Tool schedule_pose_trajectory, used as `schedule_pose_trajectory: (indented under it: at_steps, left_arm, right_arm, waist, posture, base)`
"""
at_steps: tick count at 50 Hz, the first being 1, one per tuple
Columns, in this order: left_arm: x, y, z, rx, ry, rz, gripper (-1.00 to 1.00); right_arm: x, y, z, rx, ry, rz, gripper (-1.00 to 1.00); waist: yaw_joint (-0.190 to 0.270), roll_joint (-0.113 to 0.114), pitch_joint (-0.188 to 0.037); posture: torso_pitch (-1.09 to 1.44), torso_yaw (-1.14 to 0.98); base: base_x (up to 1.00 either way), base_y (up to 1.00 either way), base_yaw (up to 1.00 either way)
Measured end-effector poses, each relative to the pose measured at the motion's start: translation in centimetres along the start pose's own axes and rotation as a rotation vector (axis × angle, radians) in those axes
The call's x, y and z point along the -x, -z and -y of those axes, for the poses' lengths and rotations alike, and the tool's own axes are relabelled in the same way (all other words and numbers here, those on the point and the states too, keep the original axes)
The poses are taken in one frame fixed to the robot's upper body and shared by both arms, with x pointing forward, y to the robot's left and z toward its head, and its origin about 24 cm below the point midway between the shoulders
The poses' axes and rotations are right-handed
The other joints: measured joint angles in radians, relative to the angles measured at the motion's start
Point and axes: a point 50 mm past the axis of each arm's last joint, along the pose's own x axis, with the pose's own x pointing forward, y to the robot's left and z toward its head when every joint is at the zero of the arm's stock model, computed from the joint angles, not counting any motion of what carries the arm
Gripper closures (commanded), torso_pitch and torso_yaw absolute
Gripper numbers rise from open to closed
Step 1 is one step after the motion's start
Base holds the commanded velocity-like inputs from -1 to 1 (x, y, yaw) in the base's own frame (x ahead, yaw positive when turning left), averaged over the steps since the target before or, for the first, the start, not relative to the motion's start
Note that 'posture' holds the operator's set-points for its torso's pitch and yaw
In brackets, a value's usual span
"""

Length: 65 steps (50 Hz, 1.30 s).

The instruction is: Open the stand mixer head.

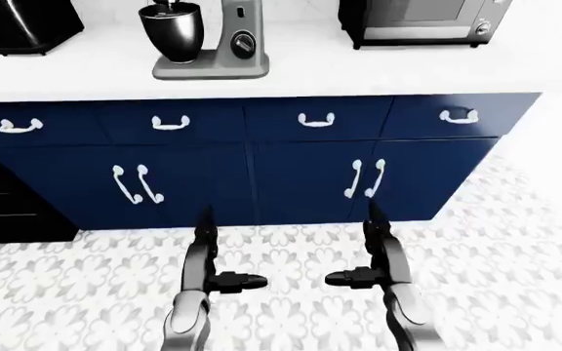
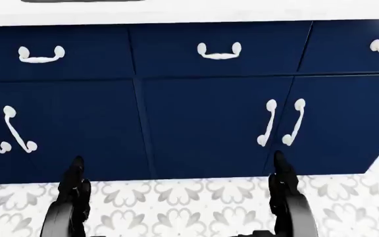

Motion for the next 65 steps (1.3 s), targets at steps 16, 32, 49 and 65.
schedule_pose_trajectory:
  at_steps: [16, 32, 49, 65]
  left_arm:
    - [0.0, -3.1, 0.1, 0.034, 0.000, 0.207, -1.00]
    - [5.2, -15.8, -0.2, 0.143, 0.058, 0.757, -1.00]
    - [9.7, -23.0, -0.7, 0.223, 0.064, 0.917, -1.00]
    - [9.6, -22.6, -0.8, 0.228, 0.056, 0.915, -1.00]
  right_arm:
    - [0.2, -2.9, -0.1, 0.006, -0.030, 0.165, -1.00]
    - [6.2, -16.3, -1.4, -0.029, -0.221, 0.789, -1.00]
    - [9.9, -22.1, -2.0, -0.108, -0.261, 0.888, -1.00]
    - [10.4, -22.4, -2.1, -0.115, -0.270, 0.928, -1.00]
  waist:
    - [0.007, -0.007, -0.057]
    - [0.005, -0.007, -0.066]
    - [0.006, 0.002, -0.047]
    - [-0.017, 0.011, -0.019]
  posture:
    - [0.00, 0.00]
    - [0.00, 0.00]
    - [0.00, 0.00]
    - [0.00, 0.00]
  base:
    - [0.00, 0.00, 0.00]
    - [0.00, 0.00, 0.00]
    - [0.00, 0.00, 0.00]
    - [0.00, 0.38, 0.00]
